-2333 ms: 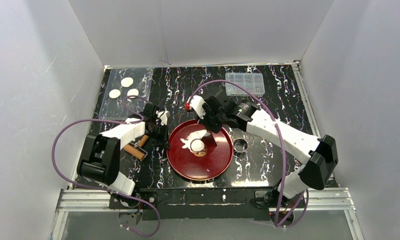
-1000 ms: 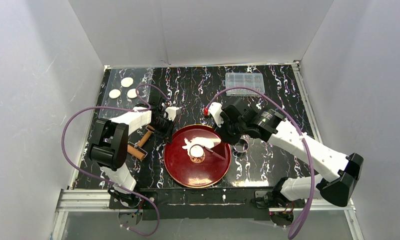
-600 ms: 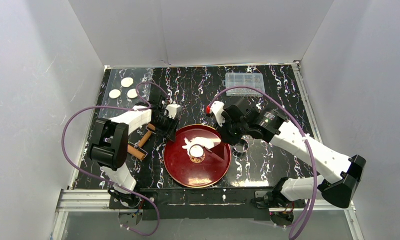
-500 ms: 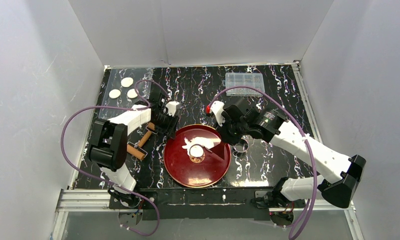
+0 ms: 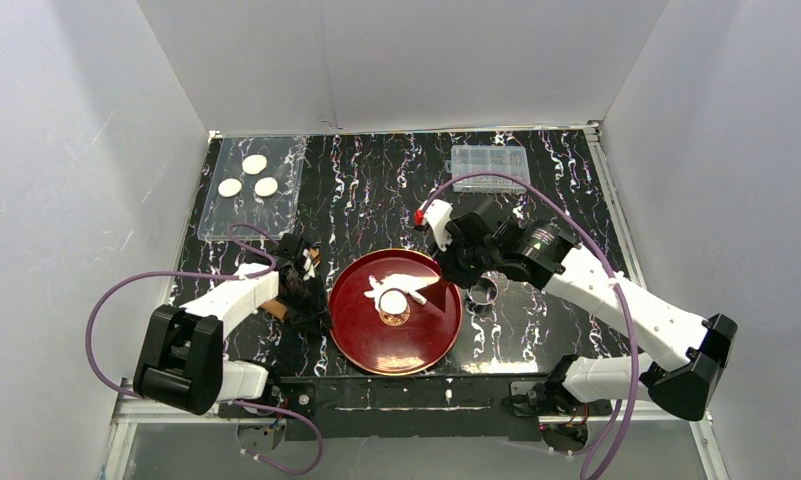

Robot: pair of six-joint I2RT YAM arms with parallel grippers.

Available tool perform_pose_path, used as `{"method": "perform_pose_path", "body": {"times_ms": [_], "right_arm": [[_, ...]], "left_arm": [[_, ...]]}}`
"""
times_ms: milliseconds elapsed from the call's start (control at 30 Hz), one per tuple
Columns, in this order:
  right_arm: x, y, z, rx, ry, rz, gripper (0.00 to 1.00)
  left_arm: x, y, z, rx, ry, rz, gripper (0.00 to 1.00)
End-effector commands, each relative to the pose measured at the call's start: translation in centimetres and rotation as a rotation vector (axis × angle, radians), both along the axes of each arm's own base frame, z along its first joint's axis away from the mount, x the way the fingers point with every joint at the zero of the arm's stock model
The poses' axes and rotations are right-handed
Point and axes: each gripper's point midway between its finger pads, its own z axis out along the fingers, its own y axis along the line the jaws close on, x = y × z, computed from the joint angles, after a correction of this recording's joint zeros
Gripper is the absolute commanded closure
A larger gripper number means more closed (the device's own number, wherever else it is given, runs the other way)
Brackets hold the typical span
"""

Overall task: Roll out the dumpling wrappers from the dough
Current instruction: Remove the dumpling wrapper from the work surface.

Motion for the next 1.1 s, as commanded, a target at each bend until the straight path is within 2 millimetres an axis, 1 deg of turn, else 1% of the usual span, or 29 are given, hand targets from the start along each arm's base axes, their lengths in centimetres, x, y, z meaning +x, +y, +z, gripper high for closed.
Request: {"method": "perform_pose_path", "body": {"times_ms": [0,100,200,267,333,467,533,633,700,767,867,967,1067], "right_arm": [[1.5,1.3,0.9,0.034,-0.047,-0.008,0.99],[1.7,1.8,1.2,0.038,-0.043,-0.01,0.99],[1.7,1.9,1.7,0.043,-0.037,-0.011,0.99],[1.5,1.8,2.2,0.041,-0.031,-0.009,0.99],[1.1,1.8,2.9,0.053,-0.028,-0.003,0.99],[0.5,1.7,3.7,0.063,-0.026,0.004,0.99],[0.0,1.7,3.3,0.051,-0.003,0.011,0.99],[-0.1,1.2,1.9,0.009,0.028,-0.019,0.99],[-0.2,1.5,1.5,0.023,0.041,-0.03,0.99],[-0.1,1.9,1.4,0.048,0.031,-0.025,0.99],[0.3,2.2,0.3,0.031,0.045,-0.059,0.99],[0.2,2.3,-1.0,-0.006,0.085,-0.063,0.99],[0.4,2.1,-1.7,-0.027,0.09,-0.08,0.99]], "left_arm": [[1.0,0.1,-0.9,0.01,-0.064,-0.022,0.7],[1.7,0.4,-0.6,0.027,-0.1,-0.073,0.88],[2.7,0.8,-0.1,0.047,-0.147,-0.138,1.0],[3.0,1.0,0.2,0.057,-0.163,-0.148,1.0],[3.1,0.4,0.4,0.024,-0.172,-0.171,1.0],[4.5,0.0,0.6,0.01,-0.207,-0.201,1.0],[4.7,-0.4,0.4,-0.008,-0.198,-0.234,1.0],[4.7,-0.8,0.0,-0.025,-0.182,-0.244,1.0],[4.8,-1.0,-0.3,-0.037,-0.185,-0.251,1.0],[5.0,-1.0,-0.7,-0.037,-0.191,-0.26,1.0],[5.0,-1.1,-0.8,-0.043,-0.185,-0.268,1.0],[5.0,-1.1,-0.8,-0.042,-0.187,-0.267,1.0],[5.0,-1.1,-0.7,-0.042,-0.193,-0.266,1.0]]}}
